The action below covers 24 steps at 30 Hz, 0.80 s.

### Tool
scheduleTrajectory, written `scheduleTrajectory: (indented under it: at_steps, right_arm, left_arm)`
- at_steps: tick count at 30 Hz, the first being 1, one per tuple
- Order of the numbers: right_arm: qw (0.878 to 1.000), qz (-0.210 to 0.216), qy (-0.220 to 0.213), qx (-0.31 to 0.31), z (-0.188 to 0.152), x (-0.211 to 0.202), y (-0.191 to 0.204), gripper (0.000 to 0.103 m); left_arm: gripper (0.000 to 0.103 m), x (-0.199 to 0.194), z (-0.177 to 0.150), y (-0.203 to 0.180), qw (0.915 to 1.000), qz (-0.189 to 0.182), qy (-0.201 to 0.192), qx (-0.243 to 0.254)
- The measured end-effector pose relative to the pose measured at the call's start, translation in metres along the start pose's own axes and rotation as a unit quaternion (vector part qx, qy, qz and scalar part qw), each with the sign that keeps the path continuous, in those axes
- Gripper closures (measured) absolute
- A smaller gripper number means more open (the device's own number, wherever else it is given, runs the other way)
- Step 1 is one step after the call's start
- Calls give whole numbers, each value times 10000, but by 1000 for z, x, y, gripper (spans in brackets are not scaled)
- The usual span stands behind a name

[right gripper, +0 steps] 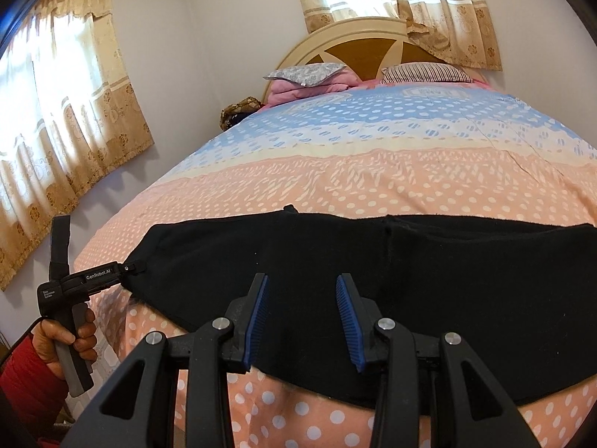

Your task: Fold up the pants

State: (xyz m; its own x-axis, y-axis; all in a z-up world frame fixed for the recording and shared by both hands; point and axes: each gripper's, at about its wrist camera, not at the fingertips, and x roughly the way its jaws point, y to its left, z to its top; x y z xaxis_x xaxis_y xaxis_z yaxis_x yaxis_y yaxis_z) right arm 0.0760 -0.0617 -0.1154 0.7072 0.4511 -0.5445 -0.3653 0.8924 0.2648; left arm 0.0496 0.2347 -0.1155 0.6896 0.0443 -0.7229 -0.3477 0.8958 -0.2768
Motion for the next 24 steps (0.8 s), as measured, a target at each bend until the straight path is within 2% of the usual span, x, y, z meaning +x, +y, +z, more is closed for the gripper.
scheduleTrajectory:
  at_steps: [4, 6, 8, 10, 13, 19, 24]
  right_arm:
    - [10000, -33, 1, 60, -1, 1, -2, 63]
    - [10000, -32, -6, 77, -1, 0, -3, 63]
    - [9999, -36, -30, 90, -1, -1, -3, 63]
    - [9999, -46, -39, 110, -1, -2, -4, 63]
    - [9999, -58, -50, 128, -1, -3, -5, 63]
    - [9997, -94, -98, 184, -1, -7, -10, 63]
    - [9989, -176, -261, 360, 2, -16, -21, 63]
  left_arm:
    - [48, -3, -2, -1, 10000, 74, -1, 26]
    - [53, -3, -2, -4, 9999, 76, 17, 88]
    - [68, -5, -2, -5, 10000, -29, 40, 83]
    - [73, -5, -1, -9, 9998, -150, 71, 112]
    - [73, -6, -1, -13, 9998, -74, 34, 200]
    - [74, -12, 4, -16, 9997, -209, -66, 96]
    - [74, -33, 18, -44, 9971, -409, -435, 478]
